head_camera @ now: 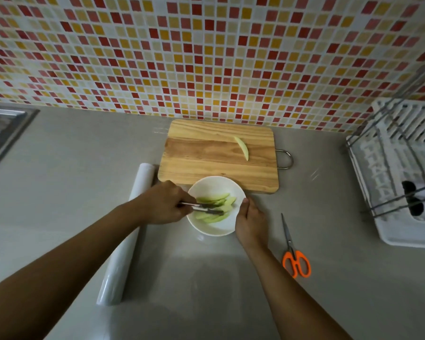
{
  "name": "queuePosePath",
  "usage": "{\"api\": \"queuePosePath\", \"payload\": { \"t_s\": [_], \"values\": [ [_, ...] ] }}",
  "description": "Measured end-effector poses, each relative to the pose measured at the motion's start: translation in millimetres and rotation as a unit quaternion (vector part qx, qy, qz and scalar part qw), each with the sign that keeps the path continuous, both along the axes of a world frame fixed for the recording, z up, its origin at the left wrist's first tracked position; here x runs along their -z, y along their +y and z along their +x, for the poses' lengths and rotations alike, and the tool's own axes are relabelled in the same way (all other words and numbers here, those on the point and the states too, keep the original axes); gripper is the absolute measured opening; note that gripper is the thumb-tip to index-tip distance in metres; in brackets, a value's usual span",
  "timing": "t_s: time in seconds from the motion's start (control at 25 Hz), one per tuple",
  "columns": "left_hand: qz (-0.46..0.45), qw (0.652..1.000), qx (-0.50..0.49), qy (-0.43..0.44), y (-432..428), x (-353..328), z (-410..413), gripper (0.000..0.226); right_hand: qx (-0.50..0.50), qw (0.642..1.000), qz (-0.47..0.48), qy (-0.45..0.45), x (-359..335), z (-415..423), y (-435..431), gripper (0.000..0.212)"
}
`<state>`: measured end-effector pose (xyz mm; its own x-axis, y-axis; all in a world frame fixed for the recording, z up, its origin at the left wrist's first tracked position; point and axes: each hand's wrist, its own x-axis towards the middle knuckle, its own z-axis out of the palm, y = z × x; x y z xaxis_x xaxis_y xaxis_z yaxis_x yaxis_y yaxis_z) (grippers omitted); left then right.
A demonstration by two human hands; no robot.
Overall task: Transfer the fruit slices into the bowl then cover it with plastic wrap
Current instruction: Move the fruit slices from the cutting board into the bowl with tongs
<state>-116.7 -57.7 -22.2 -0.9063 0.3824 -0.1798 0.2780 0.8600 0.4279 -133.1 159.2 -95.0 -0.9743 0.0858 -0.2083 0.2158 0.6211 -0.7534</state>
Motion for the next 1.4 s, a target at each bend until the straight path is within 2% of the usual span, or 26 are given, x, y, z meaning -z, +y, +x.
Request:
{"api": "queuePosePath", "payload": {
  "t_s": [0.12,0.2,0.32,0.4,0.56,0.72,0.88,1.0,1.12,1.32,1.4],
  "values": [
    [-0.013,0.999,0.010,-0.035,15.2,4.2,10.0,0.030,0.002,1.000,0.009,-0.003,1.3,-1.0,-1.0,0.041],
    [0.028,0.999,-0.030,-0.032,11.2,-2.1,-0.6,0.026,0.007,1.000,0.009,-0.002,2.9,-1.9,-1.6,0.041],
    [0.047,0.994,-0.095,0.026,8.2,-10.8,-35.0,0.020,0.012,1.000,0.005,0.008,5.3,-2.0,-1.2,0.041],
    [0.072,0.985,-0.157,0.013,20.0,-11.1,-64.4,0.023,0.013,1.000,0.006,0.018,5.3,-2.2,-1.1,0.039],
    [0.039,0.967,-0.247,-0.054,70.8,1.2,-109.3,0.032,0.000,0.999,0.015,0.029,6.0,-2.8,-1.3,0.038],
    [0.052,0.946,-0.318,-0.020,119.8,14.1,-132.3,0.027,-0.004,0.999,0.037,0.025,8.2,-3.2,-1.1,0.038],
    [-0.010,0.954,-0.301,0.000,140.7,24.0,-142.7,0.030,-0.002,0.999,0.042,0.028,6.8,-2.5,-1.8,0.038],
    [-0.093,0.962,-0.257,0.019,132.1,26.7,-144.5,0.028,-0.010,0.998,0.050,0.025,4.9,-2.1,-2.2,0.039],
    [-0.121,0.957,-0.260,0.030,109.8,24.8,-144.9,0.026,-0.017,0.998,0.053,0.021,2.8,-2.2,-1.8,0.038],
    [-0.024,0.977,-0.213,0.023,57.3,12.0,-127.9,0.031,-0.015,0.999,0.045,0.024,-1.3,-0.7,-2.0,0.037],
    [0.027,0.981,-0.177,0.071,38.4,7.8,-105.8,0.027,-0.020,0.999,0.045,0.020,-2.1,-0.9,-1.0,0.038]
  ]
}}
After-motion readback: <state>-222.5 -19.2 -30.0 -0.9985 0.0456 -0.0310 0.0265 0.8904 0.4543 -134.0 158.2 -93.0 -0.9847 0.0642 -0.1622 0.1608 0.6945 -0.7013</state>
